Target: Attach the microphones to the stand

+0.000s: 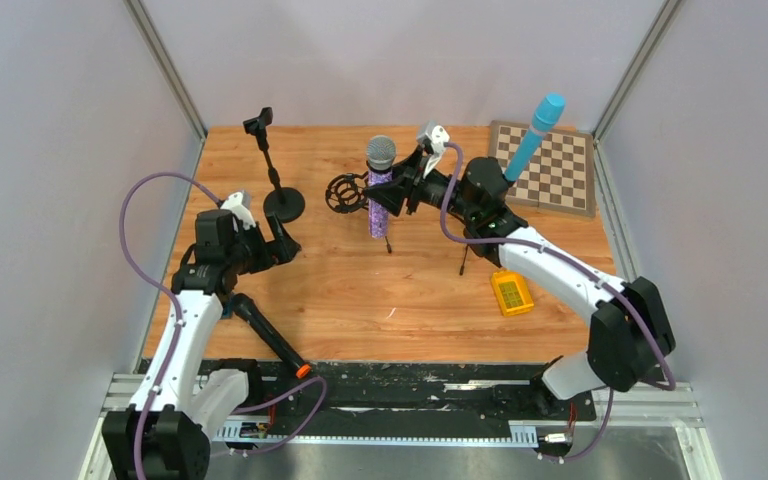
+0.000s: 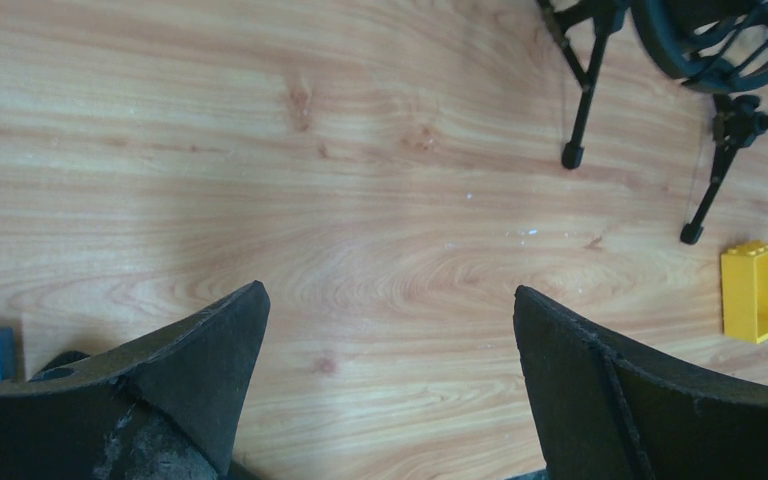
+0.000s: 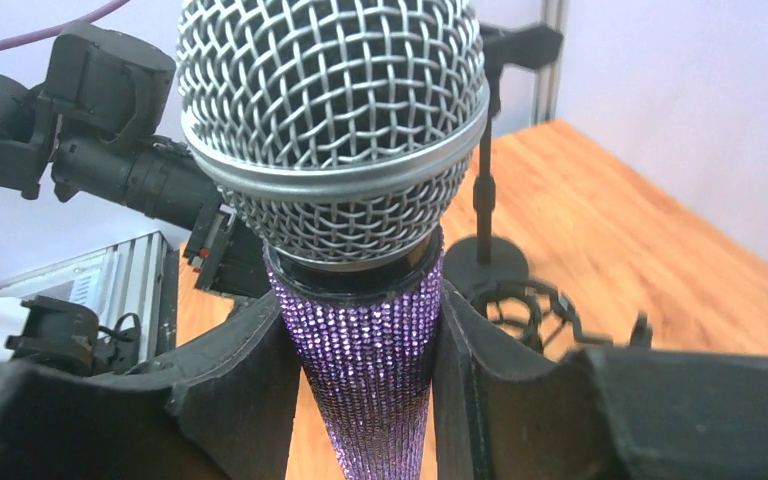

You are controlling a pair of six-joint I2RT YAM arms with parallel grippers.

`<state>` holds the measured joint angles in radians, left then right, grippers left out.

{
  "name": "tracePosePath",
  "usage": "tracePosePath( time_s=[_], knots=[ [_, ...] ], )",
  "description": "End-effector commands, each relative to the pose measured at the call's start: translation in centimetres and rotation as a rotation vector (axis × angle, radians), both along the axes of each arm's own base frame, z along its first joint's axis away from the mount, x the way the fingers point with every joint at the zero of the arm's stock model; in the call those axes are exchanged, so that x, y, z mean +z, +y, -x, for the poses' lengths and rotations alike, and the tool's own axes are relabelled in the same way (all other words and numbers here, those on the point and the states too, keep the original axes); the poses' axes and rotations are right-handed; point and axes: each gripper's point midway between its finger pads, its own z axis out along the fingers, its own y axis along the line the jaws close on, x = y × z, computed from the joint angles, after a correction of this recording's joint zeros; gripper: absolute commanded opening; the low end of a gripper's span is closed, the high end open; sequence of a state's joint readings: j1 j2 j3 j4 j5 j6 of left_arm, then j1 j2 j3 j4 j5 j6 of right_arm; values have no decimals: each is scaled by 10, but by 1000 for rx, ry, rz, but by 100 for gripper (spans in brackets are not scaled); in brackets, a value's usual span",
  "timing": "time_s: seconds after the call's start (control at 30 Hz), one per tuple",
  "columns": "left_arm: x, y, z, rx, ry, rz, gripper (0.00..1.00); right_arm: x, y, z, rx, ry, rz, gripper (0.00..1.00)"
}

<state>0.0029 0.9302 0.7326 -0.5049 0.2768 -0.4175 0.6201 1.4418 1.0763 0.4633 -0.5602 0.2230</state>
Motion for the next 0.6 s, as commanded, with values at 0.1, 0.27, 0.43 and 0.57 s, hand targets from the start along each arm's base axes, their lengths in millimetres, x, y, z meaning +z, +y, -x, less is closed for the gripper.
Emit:
tracePosePath(
  time_s=[0.1,0.27,0.43,0.57],
  knots=[
    [14,2,-6,10,-89,8,100,61,31,2,182,-397,-123,0],
    [11,0,-6,-4,-67,20,100,67,53,0,253,-518,-129,0],
    [10,-2,-6,-13,-63,38,100,76,76,-4,293,-585,-137,0],
    [11,-3,-6,-16,-65,42,100,78,90,-13,246,-642,-95,0]
  ],
)
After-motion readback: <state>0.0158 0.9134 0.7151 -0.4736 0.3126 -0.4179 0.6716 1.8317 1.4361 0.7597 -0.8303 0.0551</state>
